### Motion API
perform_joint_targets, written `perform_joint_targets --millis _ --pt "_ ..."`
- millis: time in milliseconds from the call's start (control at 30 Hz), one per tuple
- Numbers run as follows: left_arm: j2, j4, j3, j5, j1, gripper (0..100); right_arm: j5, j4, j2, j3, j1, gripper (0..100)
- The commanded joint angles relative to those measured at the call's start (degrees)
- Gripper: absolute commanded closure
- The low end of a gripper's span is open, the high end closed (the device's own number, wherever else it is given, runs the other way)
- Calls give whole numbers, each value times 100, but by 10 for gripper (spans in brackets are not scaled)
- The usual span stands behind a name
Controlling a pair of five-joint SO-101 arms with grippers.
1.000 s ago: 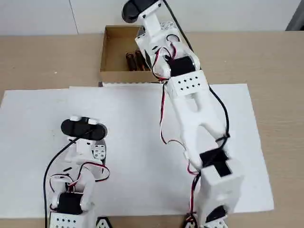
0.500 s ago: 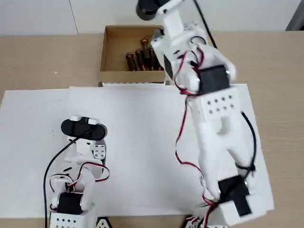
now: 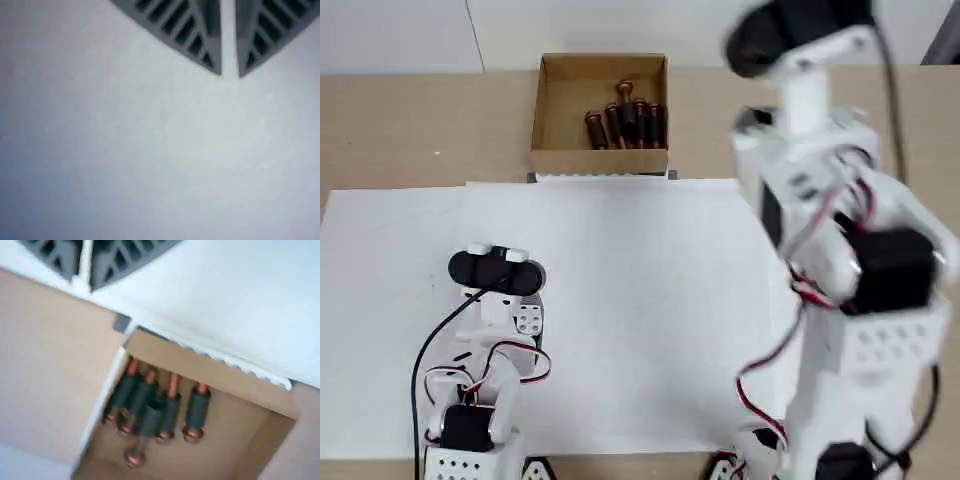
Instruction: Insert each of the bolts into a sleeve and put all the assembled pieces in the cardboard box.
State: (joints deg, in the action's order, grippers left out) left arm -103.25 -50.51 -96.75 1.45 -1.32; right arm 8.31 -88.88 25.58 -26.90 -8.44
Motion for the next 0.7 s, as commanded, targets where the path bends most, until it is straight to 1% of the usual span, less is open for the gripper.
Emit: perform_joint_targets --millis 0,167,300,433,667 --pt "-62 -18 40 9 0 994 -132 -400 523 -229 251 995" --pt "-62 -18 40 9 0 994 -607 -602 936 -176 629 995" --pt "-62 -18 40 9 0 994 -897 -611 1420 695 910 995" --pt "-62 -18 40 9 0 994 -976 -356 2299 2233 954 995" --pt "-62 -18 40 9 0 994 -967 1042 4470 5618 1007 995"
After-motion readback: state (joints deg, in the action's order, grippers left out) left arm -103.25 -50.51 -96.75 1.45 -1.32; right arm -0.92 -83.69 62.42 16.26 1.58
